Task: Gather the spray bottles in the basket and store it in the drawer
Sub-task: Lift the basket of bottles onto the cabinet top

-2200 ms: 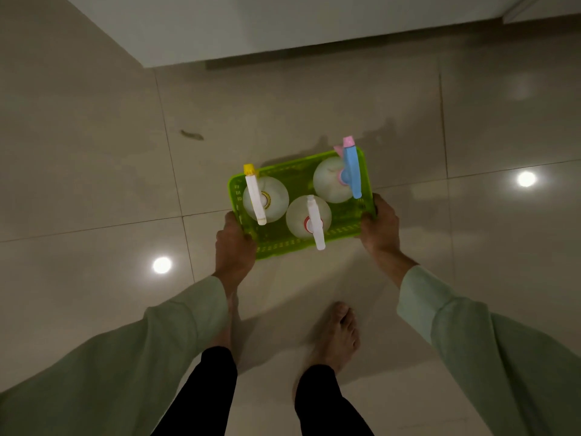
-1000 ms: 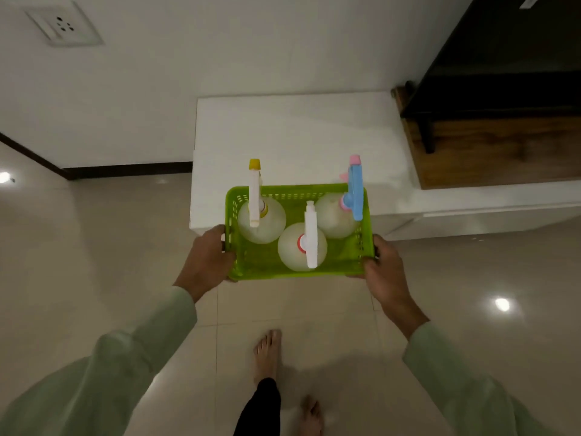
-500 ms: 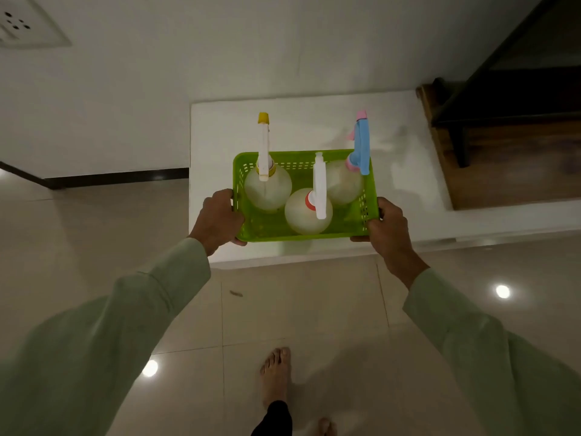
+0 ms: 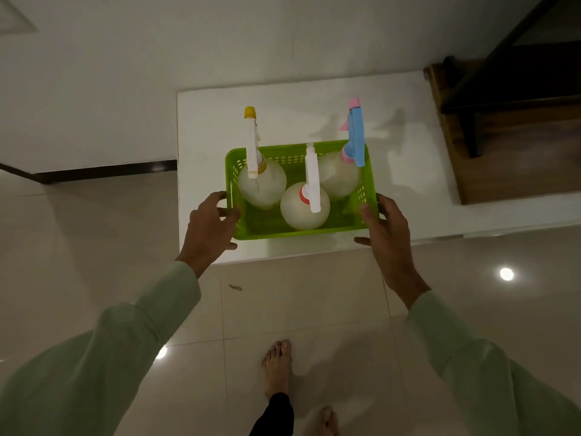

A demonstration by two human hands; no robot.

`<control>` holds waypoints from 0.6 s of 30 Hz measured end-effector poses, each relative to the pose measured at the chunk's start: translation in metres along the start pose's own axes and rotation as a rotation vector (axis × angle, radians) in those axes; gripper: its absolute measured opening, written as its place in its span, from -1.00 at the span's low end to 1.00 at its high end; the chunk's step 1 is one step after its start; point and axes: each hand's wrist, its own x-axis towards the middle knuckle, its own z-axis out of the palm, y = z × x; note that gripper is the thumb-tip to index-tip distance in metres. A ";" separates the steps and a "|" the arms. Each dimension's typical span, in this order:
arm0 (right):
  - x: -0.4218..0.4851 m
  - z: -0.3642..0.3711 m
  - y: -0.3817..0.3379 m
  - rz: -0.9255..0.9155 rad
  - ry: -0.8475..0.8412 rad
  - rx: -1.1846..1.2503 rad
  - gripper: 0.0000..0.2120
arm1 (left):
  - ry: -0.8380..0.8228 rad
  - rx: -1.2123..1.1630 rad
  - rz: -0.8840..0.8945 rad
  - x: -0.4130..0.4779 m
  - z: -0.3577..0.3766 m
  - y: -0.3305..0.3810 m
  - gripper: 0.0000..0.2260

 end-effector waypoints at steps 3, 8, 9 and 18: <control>-0.035 0.001 0.026 -0.073 0.180 0.110 -0.76 | 0.217 -0.113 0.066 -0.030 0.014 -0.020 -0.56; -0.075 0.022 0.088 0.239 0.218 0.217 -0.89 | 0.373 -0.328 -0.031 -0.077 0.070 -0.070 -0.80; -0.079 0.027 0.100 0.315 0.178 0.227 -0.89 | 0.337 -0.374 -0.102 -0.080 0.083 -0.081 -0.79; -0.024 0.057 0.199 0.830 0.022 0.622 -0.73 | -0.043 -1.005 -0.720 -0.029 0.186 -0.160 -0.57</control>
